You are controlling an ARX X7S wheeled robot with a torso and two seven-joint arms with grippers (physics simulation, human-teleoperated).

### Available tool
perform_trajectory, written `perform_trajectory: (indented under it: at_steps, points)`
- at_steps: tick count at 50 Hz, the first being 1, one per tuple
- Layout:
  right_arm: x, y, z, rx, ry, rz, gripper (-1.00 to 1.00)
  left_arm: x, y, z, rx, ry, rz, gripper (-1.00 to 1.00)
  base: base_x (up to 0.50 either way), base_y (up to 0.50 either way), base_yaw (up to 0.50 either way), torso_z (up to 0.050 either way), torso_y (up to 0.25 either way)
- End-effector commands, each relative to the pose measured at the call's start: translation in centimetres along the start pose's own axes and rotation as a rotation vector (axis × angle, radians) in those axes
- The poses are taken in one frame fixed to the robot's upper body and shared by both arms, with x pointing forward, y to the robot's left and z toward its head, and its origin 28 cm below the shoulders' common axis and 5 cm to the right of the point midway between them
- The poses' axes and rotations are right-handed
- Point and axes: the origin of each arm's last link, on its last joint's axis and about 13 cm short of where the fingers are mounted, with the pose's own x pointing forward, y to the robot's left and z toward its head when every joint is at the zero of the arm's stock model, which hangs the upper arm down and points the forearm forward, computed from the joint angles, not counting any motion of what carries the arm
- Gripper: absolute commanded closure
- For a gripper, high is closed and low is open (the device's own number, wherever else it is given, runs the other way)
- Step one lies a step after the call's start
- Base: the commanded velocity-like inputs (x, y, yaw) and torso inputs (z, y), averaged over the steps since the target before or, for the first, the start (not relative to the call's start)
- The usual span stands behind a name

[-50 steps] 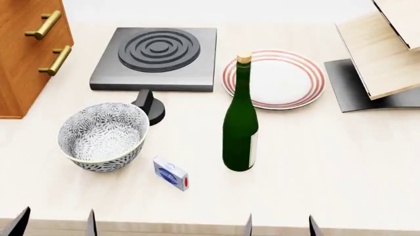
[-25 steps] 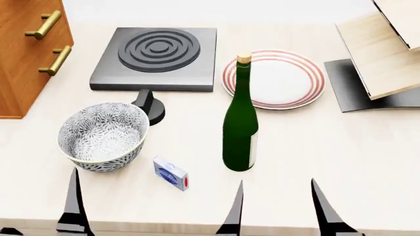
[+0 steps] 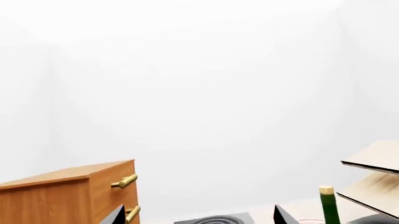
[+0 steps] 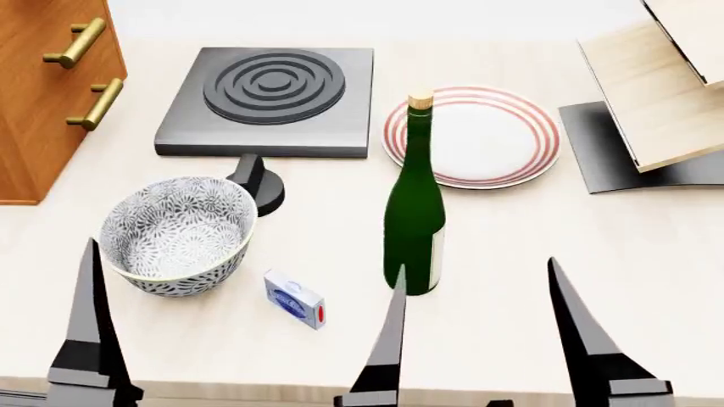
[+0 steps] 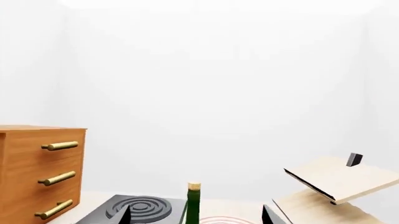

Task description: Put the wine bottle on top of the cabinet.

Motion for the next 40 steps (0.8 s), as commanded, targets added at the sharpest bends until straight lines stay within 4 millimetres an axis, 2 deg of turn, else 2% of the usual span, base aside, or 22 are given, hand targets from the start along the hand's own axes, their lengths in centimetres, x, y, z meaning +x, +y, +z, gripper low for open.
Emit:
perform_trajectory:
  at_steps: [1,25,40]
  points:
    - [-0.14,0.09,0.8,0.004,-0.023,0.011,-1.0,-0.09,0.04,1.21,0.0,-0.037,0.002,-1.0,0.0,0.0,0.0,0.0,0.0]
    - [-0.09,0.38,0.47,-0.045,0.016,0.052,-1.0,-0.1,-0.11,1.37,-0.014,-0.038,-0.017,-1.0,0.01,0.0,0.0,0.0,0.0]
    - [-0.11,0.34,0.6,-0.035,0.008,0.054,-1.0,-0.09,-0.1,1.36,-0.018,-0.038,-0.017,-1.0,0.47,0.0,0.0,0.0,0.0]
